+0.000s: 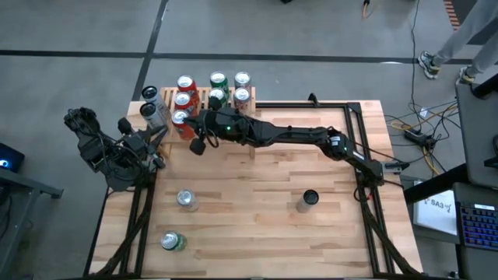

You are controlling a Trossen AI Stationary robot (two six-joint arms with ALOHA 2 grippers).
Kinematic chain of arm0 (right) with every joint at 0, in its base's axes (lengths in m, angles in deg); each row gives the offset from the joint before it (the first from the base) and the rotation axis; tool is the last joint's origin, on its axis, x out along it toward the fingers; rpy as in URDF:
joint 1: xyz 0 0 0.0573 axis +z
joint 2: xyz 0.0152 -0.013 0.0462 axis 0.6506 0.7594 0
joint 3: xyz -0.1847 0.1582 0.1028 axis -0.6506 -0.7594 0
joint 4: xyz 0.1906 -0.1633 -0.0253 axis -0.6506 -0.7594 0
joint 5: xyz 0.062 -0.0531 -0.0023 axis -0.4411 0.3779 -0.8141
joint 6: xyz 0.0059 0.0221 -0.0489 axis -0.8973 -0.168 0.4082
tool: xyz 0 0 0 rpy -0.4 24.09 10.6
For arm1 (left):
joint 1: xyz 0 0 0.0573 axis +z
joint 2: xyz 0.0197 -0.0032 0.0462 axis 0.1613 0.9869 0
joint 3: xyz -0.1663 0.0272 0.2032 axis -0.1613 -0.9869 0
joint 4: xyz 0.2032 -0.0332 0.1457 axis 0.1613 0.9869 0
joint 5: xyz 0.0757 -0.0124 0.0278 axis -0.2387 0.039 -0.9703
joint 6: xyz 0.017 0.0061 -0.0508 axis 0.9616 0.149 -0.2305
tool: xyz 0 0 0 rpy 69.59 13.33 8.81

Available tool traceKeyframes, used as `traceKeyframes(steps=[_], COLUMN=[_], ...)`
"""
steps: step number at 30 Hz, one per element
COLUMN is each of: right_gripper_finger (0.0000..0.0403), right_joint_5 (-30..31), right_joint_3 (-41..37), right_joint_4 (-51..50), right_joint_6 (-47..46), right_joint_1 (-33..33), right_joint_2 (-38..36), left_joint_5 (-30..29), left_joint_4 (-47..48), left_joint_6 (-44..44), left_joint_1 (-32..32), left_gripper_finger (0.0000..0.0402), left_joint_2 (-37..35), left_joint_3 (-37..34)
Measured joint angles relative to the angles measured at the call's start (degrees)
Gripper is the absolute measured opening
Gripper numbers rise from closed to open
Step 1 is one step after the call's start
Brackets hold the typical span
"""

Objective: Place canned beverage on shelf
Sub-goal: Put the orange soda can on the shelf aligned with the other orange soda can

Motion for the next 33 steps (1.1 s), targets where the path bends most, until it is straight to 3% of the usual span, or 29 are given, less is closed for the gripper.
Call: traceKeyframes(steps=[9,22,27,33], right_gripper_finger=[0.0012,0.0012,0.0012,0.0012], right_joint_5=[-1.18,-0.87,3.55,4.72], right_joint_3=[0.42,0.99,1.00,1.43], right_joint_4=[6.87,4.00,2.08,1.75], right_joint_6=[0.96,2.16,4.33,6.58], right_joint_1=[-0.27,-0.72,-0.84,-0.86], right_joint_2=[2.04,3.56,3.52,3.50], left_joint_5=[-0.11,-0.08,-0.04,-0.04], left_joint_4=[-0.01,-0.01,-0.01,-0.01], left_joint_6=[0.00,0.00,0.00,0.00], left_joint_1=[0.00,0.00,0.00,0.00], left_gripper_finger=[0.0036,0.0036,0.0036,0.0036], left_joint_2=[0.04,0.11,0.15,0.22], left_joint_3=[-0.01,-0.02,-0.02,-0.02])
